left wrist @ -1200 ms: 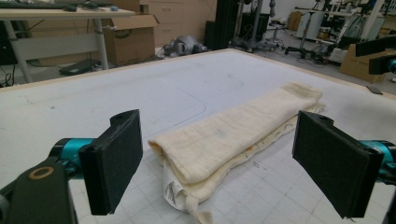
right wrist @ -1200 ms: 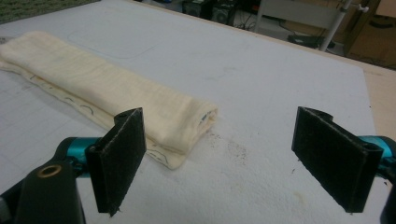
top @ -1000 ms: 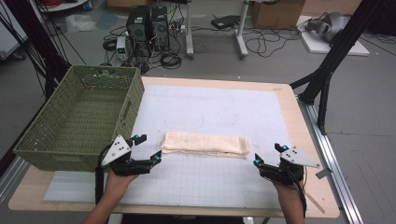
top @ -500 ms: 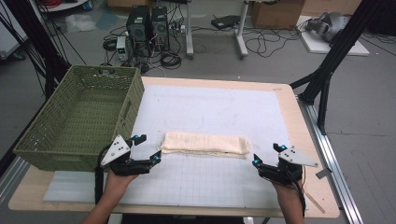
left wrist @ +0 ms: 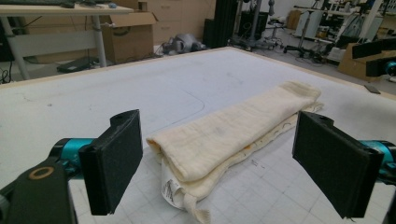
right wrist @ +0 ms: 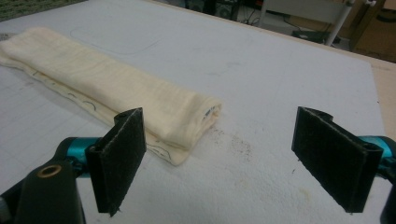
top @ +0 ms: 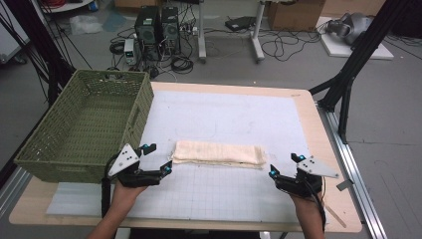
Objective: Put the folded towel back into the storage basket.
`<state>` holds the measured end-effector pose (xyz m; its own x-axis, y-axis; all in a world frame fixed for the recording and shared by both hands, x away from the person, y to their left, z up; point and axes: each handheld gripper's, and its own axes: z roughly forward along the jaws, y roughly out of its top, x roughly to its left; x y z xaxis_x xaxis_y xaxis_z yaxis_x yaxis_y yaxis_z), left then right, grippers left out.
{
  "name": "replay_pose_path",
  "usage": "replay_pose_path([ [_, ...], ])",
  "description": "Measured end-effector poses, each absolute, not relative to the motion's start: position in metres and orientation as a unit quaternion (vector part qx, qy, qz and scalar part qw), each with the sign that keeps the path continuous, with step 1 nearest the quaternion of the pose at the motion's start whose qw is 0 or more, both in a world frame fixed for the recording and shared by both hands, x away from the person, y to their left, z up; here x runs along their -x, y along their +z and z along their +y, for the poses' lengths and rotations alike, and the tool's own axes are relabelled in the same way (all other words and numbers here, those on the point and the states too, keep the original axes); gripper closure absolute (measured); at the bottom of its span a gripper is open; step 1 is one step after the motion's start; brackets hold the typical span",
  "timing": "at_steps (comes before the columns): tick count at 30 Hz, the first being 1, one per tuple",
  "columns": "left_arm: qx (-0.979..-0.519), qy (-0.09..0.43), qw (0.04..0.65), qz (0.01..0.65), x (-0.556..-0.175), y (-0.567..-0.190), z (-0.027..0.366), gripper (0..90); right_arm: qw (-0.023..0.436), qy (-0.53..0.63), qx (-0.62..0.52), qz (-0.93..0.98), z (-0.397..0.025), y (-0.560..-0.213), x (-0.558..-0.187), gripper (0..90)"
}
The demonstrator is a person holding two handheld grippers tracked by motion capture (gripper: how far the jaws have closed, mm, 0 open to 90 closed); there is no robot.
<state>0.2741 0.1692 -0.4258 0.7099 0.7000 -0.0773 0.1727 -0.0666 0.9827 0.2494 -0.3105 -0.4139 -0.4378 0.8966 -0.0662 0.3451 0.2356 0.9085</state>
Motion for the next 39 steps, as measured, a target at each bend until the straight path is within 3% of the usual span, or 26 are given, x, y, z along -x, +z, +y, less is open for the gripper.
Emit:
replay_pose_path([
  [20, -0.718, 0.197, 0.598, 0.296, -0.285, -0.399, 0.155, 17.2, 0.311, 0.442, -0.428, 0.725, -0.310, -0.414, -0.250, 16.3],
  [39, -0.749, 0.160, 0.550, 0.332, -0.325, -0.401, 0.136, 19.0, 0.307, 0.441, -0.425, 0.729, -0.309, -0.417, -0.252, 16.3],
])
